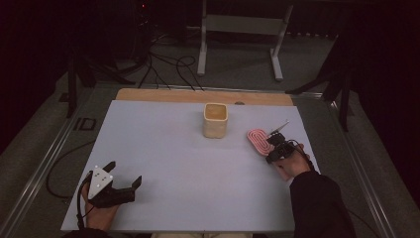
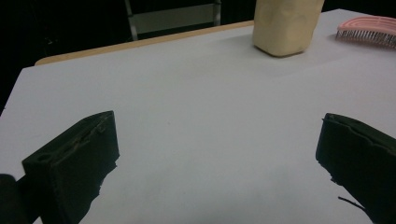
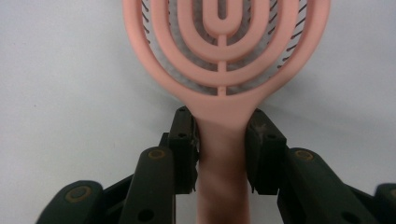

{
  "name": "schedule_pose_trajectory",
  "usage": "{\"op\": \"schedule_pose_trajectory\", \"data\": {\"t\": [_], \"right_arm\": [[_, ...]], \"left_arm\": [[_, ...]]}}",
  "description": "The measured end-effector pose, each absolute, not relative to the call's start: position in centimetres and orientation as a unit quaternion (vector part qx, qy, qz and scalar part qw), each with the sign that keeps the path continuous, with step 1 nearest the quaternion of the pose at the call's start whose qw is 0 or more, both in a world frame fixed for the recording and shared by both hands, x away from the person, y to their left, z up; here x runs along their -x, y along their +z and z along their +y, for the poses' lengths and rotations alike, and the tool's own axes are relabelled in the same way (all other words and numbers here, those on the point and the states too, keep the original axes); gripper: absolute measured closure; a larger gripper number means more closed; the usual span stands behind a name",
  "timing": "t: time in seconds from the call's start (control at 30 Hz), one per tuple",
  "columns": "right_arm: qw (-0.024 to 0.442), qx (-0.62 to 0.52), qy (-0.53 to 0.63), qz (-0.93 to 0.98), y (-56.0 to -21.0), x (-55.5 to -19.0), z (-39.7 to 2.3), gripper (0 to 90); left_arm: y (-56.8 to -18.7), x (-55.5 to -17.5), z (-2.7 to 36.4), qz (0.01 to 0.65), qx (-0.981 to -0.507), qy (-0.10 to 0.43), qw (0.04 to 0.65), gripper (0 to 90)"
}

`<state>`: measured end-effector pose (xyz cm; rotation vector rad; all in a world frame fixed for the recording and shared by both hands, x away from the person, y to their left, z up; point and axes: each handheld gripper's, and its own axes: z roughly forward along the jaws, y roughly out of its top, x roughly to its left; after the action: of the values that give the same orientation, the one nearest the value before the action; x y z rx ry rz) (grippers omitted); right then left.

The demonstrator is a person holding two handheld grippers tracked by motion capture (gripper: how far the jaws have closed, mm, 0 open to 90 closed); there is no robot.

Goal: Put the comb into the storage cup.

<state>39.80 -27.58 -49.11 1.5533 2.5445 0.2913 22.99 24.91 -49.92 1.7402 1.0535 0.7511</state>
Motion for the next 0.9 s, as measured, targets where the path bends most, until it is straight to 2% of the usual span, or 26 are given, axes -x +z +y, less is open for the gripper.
{"op": "schedule_pose_trajectory", "data": {"t": [0.53,0.9], "right_arm": [[0.089,-0.501,0.122,0.852,-49.1,-38.9,-27.6,69.5],[0.100,-0.484,0.188,0.849,-48.4,-37.4,-28.0,69.5]], "left_arm": [[-50.0,-23.0,24.9,0.430,-0.710,0.306,0.466,0.2],[-50.0,-23.1,24.8,0.431,-0.712,0.305,0.462,0.2]]}}
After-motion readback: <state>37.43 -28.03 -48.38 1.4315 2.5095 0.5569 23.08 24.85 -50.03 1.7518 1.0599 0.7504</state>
